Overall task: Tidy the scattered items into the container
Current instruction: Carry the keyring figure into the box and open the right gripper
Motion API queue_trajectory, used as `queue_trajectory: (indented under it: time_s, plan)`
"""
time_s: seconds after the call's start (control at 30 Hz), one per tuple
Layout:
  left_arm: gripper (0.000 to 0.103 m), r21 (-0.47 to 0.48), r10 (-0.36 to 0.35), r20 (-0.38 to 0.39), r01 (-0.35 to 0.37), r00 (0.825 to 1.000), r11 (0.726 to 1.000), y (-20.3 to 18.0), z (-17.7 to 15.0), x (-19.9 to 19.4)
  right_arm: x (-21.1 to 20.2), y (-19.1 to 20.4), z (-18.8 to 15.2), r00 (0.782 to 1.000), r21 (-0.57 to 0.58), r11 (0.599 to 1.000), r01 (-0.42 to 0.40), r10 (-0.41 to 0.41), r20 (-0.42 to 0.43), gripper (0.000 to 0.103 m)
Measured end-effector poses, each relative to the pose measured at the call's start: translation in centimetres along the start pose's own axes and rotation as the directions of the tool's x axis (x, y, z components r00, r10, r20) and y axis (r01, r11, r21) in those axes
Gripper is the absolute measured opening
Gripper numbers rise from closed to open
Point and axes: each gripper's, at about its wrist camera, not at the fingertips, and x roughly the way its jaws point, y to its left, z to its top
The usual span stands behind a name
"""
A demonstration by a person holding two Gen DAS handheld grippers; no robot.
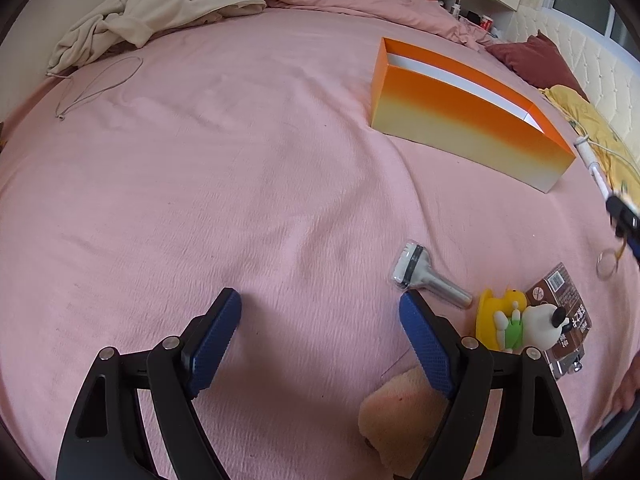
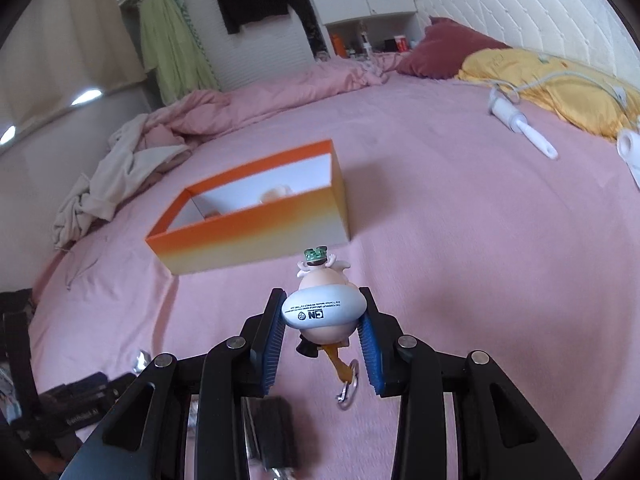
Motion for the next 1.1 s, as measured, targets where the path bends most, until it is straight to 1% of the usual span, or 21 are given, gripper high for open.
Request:
queue_trajectory:
  time_s: [0.1, 0.23, 0.27, 0.33, 0.4, 0.5, 0.6, 0.63, 0.77, 0.83, 0.97, 1.03, 1.1]
  plan:
    - [0.082, 0.021, 0.018, -0.001, -0.018, 1.0, 1.0, -0.3, -0.1, 0.1, 1.7, 1.9, 4.2, 0.999, -0.059, 0.998, -0.021, 0.022, 0.027, 0.034]
    - [0.082, 0.031, 0.024, 0.003, -0.024, 1.0, 0.999, -0.4, 0.0, 0.2, 5.4, 3.0, 9.1, 1.0, -0.086, 0.996, 0.006, -0.004, 0.022, 0.034]
    - [0.082, 0.03, 0.02, 0.005, -0.02, 1.0, 0.999, -0.3, 0.0, 0.2, 6.5, 3.1, 10.2, 1.0, -0.089, 0.996, 0.016, -0.015, 0.012, 0.034]
    - [0.083, 0.027, 0.01, 0.009, -0.01, 1.0, 1.0, -0.2, 0.2, 0.3, 9.1, 3.0, 11.7, 0.998, -0.092, 0.995, 0.04, -0.044, -0.042, 0.034]
    - [0.083, 0.021, 0.002, 0.013, -0.002, 1.0, 1.0, -0.1, 0.4, 0.4, 11.7, 2.9, 12.4, 0.991, -0.106, 0.993, 0.054, -0.066, -0.115, 0.034]
    - [0.083, 0.032, 0.008, 0.013, -0.008, 1.0, 0.999, -0.3, 0.6, 0.6, 14.7, 2.8, 12.3, 0.977, -0.134, 0.987, 0.083, -0.107, -0.185, 0.034]
    - [0.083, 0.058, 0.025, 0.01, -0.026, 1.0, 0.998, -0.6, 0.7, 0.7, 16.6, 2.3, 11.7, 0.962, -0.11, 0.988, 0.109, -0.133, -0.241, 0.034]
    - [0.083, 0.059, 0.026, 0.01, -0.027, 1.0, 0.998, -0.7, 0.7, 0.8, 16.6, 2.4, 11.6, 0.963, -0.115, 0.987, 0.116, -0.14, -0.23, 0.035]
    - [0.083, 0.054, 0.02, 0.009, -0.02, 1.0, 0.998, -0.6, 0.6, 0.7, 16.4, 3.0, 11.2, 0.967, -0.13, 0.985, 0.117, -0.143, -0.21, 0.049]
    - [0.083, 0.056, 0.022, 0.009, -0.022, 1.0, 0.998, -0.6, 0.6, 0.7, 15.7, 3.1, 11.0, 0.972, -0.13, 0.985, 0.113, -0.137, -0.189, 0.053]
    - [0.083, 0.056, 0.018, 0.008, -0.019, 1.0, 0.998, -0.6, 0.7, 0.7, 12.4, 3.2, 10.6, 0.992, -0.115, 0.99, 0.085, -0.095, -0.084, 0.061]
    - [0.083, 0.056, 0.014, 0.008, -0.015, 1.0, 0.998, -0.6, 0.7, 0.7, 10.1, 3.1, 10.2, 0.997, -0.1, 0.993, 0.055, -0.059, -0.04, 0.062]
    - [0.083, 0.054, 0.009, 0.008, -0.01, 1.0, 0.999, -0.5, 0.7, 0.7, 7.4, 2.5, 9.0, 1.0, -0.081, 0.996, 0.024, -0.025, -0.013, 0.062]
